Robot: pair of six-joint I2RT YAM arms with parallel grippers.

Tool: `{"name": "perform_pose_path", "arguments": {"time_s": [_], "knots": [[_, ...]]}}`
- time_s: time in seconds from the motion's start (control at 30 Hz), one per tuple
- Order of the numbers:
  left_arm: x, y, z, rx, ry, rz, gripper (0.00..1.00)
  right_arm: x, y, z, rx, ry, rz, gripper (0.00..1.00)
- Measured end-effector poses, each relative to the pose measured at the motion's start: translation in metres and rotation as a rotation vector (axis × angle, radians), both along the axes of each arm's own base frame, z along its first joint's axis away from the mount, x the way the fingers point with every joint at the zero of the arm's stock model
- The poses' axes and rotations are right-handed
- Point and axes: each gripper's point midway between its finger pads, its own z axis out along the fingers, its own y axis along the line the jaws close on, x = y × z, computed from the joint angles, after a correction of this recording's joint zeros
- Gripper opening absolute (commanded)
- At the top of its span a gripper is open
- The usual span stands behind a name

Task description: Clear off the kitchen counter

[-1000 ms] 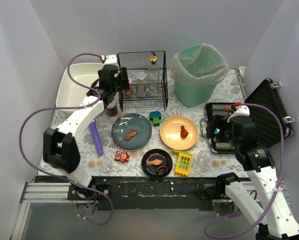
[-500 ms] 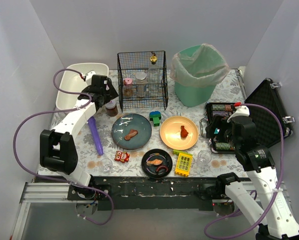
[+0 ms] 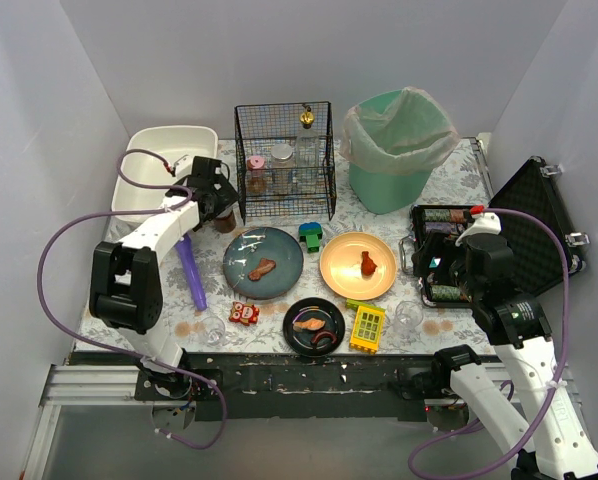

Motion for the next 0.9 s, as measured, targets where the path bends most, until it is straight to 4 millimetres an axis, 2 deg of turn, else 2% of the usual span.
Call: {"name": "perform_pose_path", "arguments": {"time_s": [0.13,0.43,0.9], "knots": [[0.002,-0.001,-0.017,-0.008,0.033,0.016,0.98,0.0,0.0,0.0,-0.001,0.0,0.0,0.91],[0.01,-0.003,-0.024,-0.022,0.036,0.04,0.98,0.0,-0.001,0.0,-0.004,0.0,-0.005,0.91],[0.017,-0.002,-0.027,-0.02,0.021,0.042,0.57,0.0,-0.002,-0.006,-0.009,0.014,-0.006,0.91]]}}
